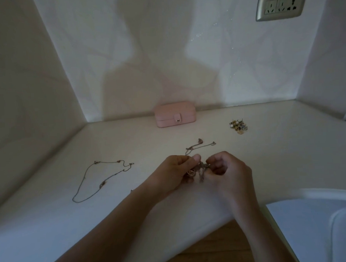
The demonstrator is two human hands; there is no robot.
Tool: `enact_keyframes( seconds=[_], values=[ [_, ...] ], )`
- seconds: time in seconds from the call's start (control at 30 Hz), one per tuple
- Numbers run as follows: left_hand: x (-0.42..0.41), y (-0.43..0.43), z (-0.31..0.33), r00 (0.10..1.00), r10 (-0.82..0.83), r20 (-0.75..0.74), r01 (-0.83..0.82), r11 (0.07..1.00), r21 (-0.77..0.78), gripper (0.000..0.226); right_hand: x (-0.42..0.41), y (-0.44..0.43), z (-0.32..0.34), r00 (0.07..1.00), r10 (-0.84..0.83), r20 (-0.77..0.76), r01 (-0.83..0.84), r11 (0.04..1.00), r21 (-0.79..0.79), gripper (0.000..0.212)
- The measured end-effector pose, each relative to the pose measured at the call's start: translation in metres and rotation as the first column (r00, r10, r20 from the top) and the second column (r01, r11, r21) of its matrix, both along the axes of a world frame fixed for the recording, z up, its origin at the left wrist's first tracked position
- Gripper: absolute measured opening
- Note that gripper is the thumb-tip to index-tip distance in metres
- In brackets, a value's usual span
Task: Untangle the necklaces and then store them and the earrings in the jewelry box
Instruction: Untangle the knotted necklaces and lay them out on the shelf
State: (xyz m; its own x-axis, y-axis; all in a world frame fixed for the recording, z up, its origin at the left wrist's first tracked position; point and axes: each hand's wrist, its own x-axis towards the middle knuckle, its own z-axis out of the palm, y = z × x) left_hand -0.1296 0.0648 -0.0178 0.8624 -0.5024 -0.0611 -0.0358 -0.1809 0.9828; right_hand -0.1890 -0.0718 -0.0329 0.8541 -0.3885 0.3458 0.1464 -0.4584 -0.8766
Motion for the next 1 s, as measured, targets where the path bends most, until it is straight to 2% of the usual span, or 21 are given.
enact_keyframes(
  seconds=[0.1,0.2,0.3,0.43,0.5,0.6,0.63,0.77,0.83,1.0],
  values=[
    [0.000,-0.005,0.002,0.991,0.036,-0.132,-0.058,0.983,-0.173,0.030,0.000,-0.009,0.000,1.000,-0.008,-0.014,0.007,0.999,-0.049,0.016],
    [-0.001,-0.008,0.005,0.951,0.051,-0.306,-0.162,0.922,-0.351,0.030,-0.001,-0.014,0.001,0.999,-0.018,-0.038,0.015,0.997,-0.070,0.014],
    [-0.003,-0.010,0.006,0.915,0.086,-0.393,-0.253,0.883,-0.396,0.027,-0.001,-0.014,0.003,0.996,0.017,-0.091,-0.021,0.999,-0.042,0.013],
    [-0.003,-0.010,0.006,0.909,0.301,-0.289,-0.378,0.887,-0.264,0.035,0.000,-0.008,0.004,0.974,0.086,-0.209,-0.122,0.979,-0.165,0.006],
    [-0.001,-0.006,0.006,0.902,0.329,-0.280,-0.399,0.883,-0.248,0.040,-0.001,-0.006,0.005,0.962,0.157,-0.224,-0.187,0.975,-0.121,0.008],
    [0.001,-0.003,0.007,0.902,0.319,-0.292,-0.398,0.876,-0.273,0.039,-0.005,-0.004,0.008,0.931,0.297,-0.211,-0.275,0.953,0.128,0.015],
    [0.000,-0.003,0.007,0.907,0.306,-0.288,-0.388,0.874,-0.294,0.035,-0.004,-0.004,0.007,0.931,0.307,-0.196,-0.278,0.947,0.163,0.018],
    [-0.004,-0.001,0.015,0.943,0.267,-0.200,-0.319,0.895,-0.312,0.028,-0.003,-0.002,0.005,0.945,0.305,-0.121,-0.292,0.949,0.116,0.030],
    [-0.005,0.002,0.020,0.957,0.240,-0.163,-0.282,0.896,-0.343,0.024,-0.003,-0.001,0.008,0.931,0.349,-0.109,-0.329,0.929,0.168,0.026],
    [-0.010,0.004,0.025,0.988,0.124,-0.092,-0.150,0.916,-0.373,0.021,0.000,0.003,0.011,0.848,0.494,-0.193,-0.431,0.853,0.293,0.017]
  ],
)
